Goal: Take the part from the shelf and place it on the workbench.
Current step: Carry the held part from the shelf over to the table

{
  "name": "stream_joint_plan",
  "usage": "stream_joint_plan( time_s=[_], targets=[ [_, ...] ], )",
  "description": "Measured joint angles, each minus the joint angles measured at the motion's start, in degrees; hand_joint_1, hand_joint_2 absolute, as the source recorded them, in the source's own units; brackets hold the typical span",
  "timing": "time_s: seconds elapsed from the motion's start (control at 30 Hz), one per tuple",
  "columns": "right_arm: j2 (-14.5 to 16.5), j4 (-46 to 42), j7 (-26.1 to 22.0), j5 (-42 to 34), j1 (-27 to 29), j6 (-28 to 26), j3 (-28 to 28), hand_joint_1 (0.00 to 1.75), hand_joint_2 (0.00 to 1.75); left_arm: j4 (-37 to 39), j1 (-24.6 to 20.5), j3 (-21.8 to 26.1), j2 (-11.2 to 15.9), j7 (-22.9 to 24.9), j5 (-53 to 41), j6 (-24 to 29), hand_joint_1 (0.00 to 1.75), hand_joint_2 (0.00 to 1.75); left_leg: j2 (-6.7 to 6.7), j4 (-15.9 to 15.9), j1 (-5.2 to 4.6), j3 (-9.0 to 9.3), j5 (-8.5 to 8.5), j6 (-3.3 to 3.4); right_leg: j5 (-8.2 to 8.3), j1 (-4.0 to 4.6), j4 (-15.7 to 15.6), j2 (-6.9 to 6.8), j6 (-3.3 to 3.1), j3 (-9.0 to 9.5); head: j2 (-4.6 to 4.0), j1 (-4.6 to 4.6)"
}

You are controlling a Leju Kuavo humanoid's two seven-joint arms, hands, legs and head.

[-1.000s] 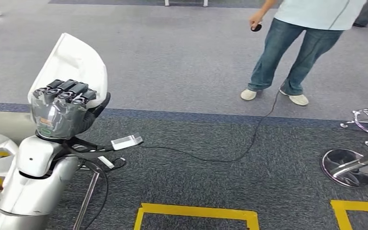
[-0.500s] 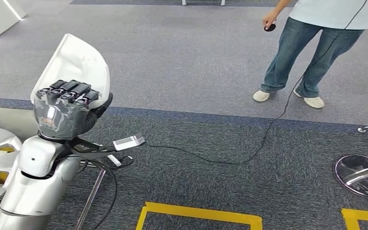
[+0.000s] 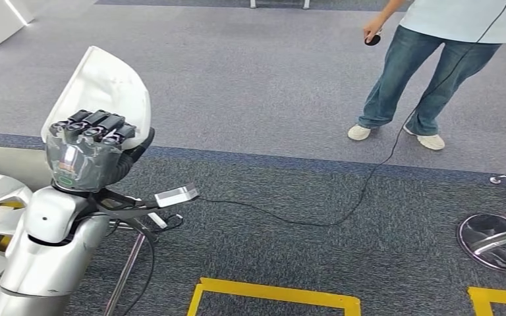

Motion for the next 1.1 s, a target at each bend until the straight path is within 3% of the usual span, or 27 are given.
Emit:
stream_joint_plan(
  time_s=[0.63, 1.1],
  targets=[
    [0.0, 0.0, -1.7, 0.4, 0.0, -1.3, 0.0, 0.0, 0.0, 0.0, 0.0, 0.6, 0.0, 0.1, -0.2, 0.0, 1.75, 1.75, 0.0, -2.6, 0.01, 2.1, 0.62, 0.35, 0.97, 0.02, -3.6, 0.01, 0.64, 2.67, -0.01, 0.01],
    [0.0, 0.0, -3.9, -0.3, 0.0, -2.6, -0.6, 0.0, 0.0, 0.0, 0.4, 0.6, 0.1, 0.8, -0.2, 0.0, 1.75, 1.75, 0.0, -2.8, -0.01, 2.2, 0.69, 0.38, 1.06, 0.02, -3.8, 0.01, 0.65, 2.83, 0.0, 0.01]
  ],
)
